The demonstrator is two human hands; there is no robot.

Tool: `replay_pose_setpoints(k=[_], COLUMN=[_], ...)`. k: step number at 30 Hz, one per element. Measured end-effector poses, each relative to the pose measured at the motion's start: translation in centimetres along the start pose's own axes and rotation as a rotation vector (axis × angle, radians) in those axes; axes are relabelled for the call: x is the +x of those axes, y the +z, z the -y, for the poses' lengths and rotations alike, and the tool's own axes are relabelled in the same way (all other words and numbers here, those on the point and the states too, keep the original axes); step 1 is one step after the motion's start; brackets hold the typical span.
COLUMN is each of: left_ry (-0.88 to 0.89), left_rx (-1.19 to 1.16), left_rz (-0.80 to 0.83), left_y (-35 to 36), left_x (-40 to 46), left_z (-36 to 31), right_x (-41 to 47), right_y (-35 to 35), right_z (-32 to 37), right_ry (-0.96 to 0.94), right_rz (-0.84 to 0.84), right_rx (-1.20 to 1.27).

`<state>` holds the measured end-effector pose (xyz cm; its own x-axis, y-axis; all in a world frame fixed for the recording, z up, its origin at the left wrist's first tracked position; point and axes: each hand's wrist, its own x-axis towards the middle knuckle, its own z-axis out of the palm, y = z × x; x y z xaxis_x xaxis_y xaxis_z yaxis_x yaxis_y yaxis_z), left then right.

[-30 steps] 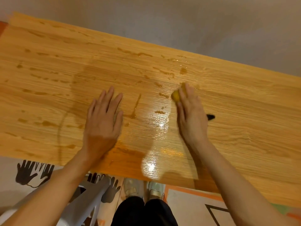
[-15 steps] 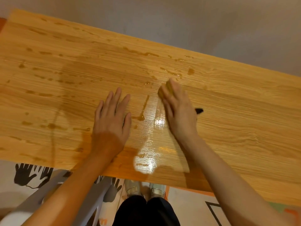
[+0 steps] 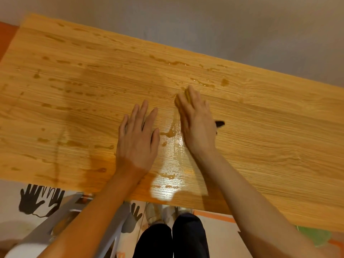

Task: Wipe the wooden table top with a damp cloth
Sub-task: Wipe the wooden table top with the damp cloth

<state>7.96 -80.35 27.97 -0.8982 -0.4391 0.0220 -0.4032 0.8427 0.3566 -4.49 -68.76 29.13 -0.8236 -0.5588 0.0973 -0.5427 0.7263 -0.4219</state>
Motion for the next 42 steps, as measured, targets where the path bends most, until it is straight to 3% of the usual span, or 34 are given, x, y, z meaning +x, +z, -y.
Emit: replay_pose_setpoints(k=[3, 9, 11, 15, 20, 22, 24, 27, 30, 33, 36, 38, 42], left_ry=[0.006, 0.000, 0.006, -0.017, -0.096, -0.125, -0.132, -0.138, -0.151, -0.127, -0.134, -0.131, -0.106], left_rx=[-0.003, -0.006, -0.019, -0.097, -0.106, -0.095, -0.083, -0.041, -0.006, -0.005, -0.030, -0.046, -0.037], left_rz=[-0.003, -0.028, -0.021, -0.036, -0.086, -0.080, -0.067, -0.055, -0.049, -0.069, -0.077, -0.081, -0.096], left_y=[0.1, 0.4, 0.4, -0.7, -1.2, -1.0, -0.7, -0.4, -0.5, -0.6, -0.6, -0.6, -0.5], left_x=[-0.1, -0.3, 0.0, 0.2, 4.1, 6.0, 6.8, 7.0, 7.2, 7.0, 7.0, 7.1, 6.9], left_z=[0.0, 0.0, 0.0, 0.0, 0.4, 0.7, 0.8, 0.8, 0.9, 0.7, 0.4, 0.4, 0.4], right_x=[3.3, -10.5, -8.6, 1.2, 1.8, -0.6, -2.4, -0.6, 3.5, 5.4, 5.1, 3.7, 1.4], right_y=[0.9, -0.6, -0.3, 1.0, -0.8, -3.1, -5.1, -4.7, -0.8, 2.4, 0.8, -2.0, -7.4], right_z=[0.1, 2.4, 1.7, 1.2, -2.9, -6.7, -9.8, -9.0, -3.2, 1.6, -1.3, -6.5, -14.5], right_ry=[0.086, -0.046, -0.061, 0.090, -0.102, 0.032, 0.284, 0.496, 0.283, -0.012, -0.156, -0.044, 0.420], right_rz=[-0.071, 0.091, 0.092, -0.024, 0.041, -0.049, -0.147, -0.255, -0.247, -0.108, -0.007, -0.036, -0.171], right_rx=[-0.004, -0.017, 0.003, 0.037, 0.005, -0.004, -0.002, -0.040, -0.055, -0.001, -0.011, -0.038, -0.028])
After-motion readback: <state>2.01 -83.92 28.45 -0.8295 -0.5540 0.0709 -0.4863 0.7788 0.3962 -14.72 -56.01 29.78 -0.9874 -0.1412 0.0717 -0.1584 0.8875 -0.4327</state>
